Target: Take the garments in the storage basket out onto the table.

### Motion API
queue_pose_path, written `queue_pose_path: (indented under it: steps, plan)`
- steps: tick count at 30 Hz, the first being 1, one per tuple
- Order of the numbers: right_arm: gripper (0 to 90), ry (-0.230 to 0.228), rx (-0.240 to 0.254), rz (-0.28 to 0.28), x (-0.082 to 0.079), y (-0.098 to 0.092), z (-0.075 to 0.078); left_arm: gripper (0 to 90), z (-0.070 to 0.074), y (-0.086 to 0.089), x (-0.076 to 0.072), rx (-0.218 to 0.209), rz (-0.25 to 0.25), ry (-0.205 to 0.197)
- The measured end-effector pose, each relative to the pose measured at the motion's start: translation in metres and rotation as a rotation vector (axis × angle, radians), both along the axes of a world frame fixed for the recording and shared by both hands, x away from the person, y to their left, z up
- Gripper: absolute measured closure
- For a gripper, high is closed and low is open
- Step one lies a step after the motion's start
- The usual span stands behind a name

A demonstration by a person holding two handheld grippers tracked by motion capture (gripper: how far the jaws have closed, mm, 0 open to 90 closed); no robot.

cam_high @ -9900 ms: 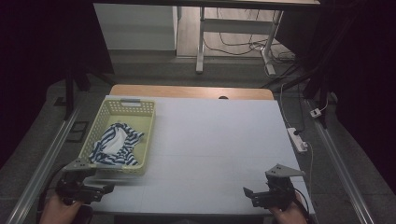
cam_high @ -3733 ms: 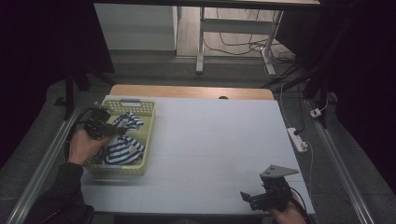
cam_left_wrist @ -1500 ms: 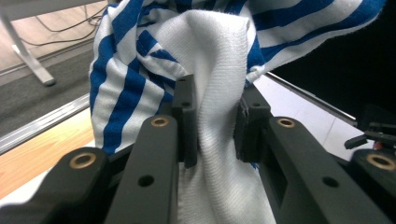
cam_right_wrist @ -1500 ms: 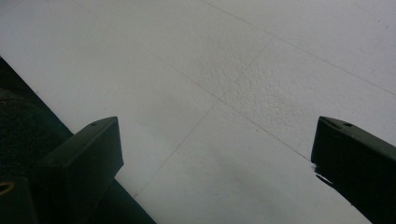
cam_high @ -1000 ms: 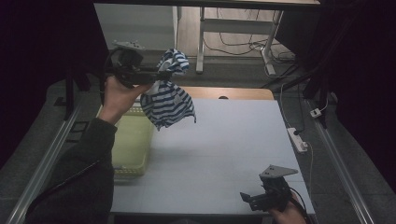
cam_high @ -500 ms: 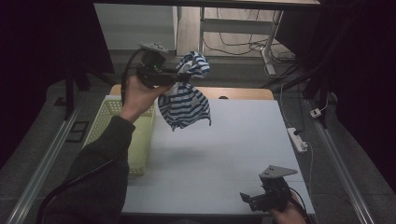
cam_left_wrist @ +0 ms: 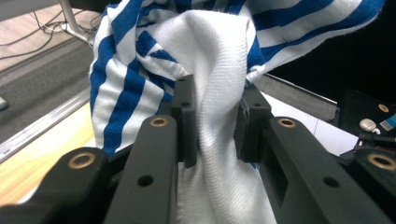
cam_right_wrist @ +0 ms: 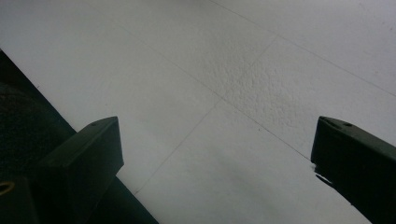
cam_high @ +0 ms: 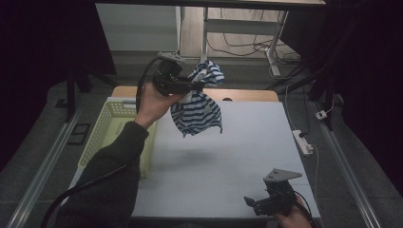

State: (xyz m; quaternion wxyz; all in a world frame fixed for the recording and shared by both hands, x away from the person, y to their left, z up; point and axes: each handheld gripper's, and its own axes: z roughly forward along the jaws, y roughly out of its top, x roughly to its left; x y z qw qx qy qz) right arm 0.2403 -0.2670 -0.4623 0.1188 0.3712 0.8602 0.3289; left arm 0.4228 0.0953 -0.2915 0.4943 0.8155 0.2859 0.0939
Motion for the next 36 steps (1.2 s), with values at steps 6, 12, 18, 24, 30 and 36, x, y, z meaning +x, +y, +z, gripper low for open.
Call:
queue_pose_path:
  steps: [6,12,18,24,30,36]
  plan:
    - [1.8,0.0,-0.003,0.002,0.0,0.0,0.0,72.6,-0.017,-0.005,0.002,0.008,-0.007,0.018]
    - [1.9,-0.002,-0.009,0.004,0.0,0.001,0.0,72.3,-0.035,-0.007,0.004,0.007,-0.01,0.039]
    - [1.9,-0.001,-0.011,0.008,0.0,0.001,0.0,72.1,-0.055,-0.008,0.005,0.01,-0.009,0.06]
    - [1.9,-0.001,-0.015,0.011,0.0,0.002,-0.001,71.7,-0.074,-0.01,0.006,0.026,-0.011,0.079]
    - [1.9,0.0,-0.02,0.014,-0.001,0.002,-0.001,71.5,-0.095,-0.011,0.007,0.04,-0.015,0.097]
    - [1.9,0.001,-0.022,0.016,-0.001,0.003,-0.001,70.8,-0.114,-0.011,0.007,0.032,-0.024,0.125]
